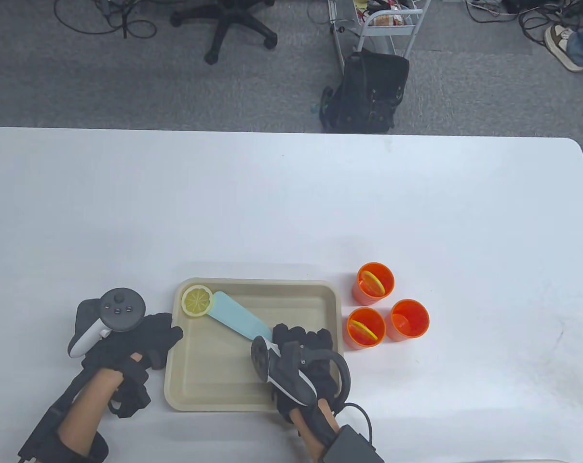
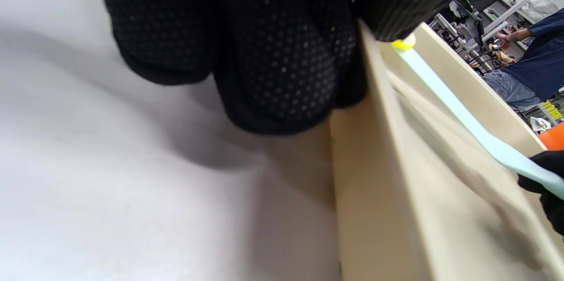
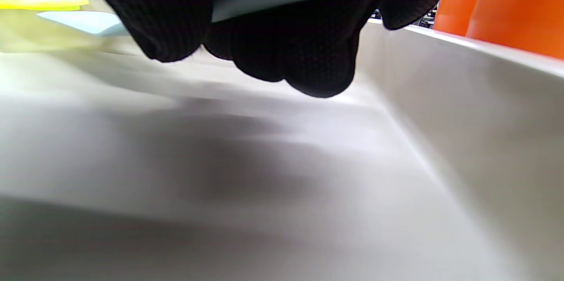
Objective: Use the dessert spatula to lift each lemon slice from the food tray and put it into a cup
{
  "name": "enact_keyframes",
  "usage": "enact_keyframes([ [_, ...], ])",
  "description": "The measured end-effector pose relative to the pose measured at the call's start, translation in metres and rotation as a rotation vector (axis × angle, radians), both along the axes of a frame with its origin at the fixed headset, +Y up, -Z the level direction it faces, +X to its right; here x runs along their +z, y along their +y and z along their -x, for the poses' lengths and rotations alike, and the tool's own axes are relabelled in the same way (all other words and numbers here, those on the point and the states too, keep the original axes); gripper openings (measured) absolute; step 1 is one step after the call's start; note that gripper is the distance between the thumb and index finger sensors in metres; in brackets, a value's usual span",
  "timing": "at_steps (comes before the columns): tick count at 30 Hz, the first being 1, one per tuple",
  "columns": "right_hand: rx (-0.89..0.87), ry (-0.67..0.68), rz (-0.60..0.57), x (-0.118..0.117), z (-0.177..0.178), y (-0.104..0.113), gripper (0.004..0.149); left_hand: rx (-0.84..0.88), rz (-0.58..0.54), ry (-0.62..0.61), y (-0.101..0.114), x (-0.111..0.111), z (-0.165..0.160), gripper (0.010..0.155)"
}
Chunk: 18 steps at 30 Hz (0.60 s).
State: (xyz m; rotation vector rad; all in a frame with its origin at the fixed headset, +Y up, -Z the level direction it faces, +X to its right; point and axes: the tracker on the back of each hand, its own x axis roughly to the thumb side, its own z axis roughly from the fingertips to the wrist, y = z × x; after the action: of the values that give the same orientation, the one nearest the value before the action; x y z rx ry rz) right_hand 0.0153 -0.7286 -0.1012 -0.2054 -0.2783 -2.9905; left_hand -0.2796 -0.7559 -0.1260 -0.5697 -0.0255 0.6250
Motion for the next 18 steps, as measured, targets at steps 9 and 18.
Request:
enact_keyframes([
  [9, 0.041, 0.020, 0.000, 0.000, 0.007, 0.000, 0.056, 0.002, 0.002, 0.000, 0.000, 0.000, 0.000, 0.059],
  [18, 0.095, 0.054, 0.013, 0.000, 0.027, -0.002, 0.056, 0.004, 0.004, -0.001, 0.000, 0.000, 0.000, 0.059],
])
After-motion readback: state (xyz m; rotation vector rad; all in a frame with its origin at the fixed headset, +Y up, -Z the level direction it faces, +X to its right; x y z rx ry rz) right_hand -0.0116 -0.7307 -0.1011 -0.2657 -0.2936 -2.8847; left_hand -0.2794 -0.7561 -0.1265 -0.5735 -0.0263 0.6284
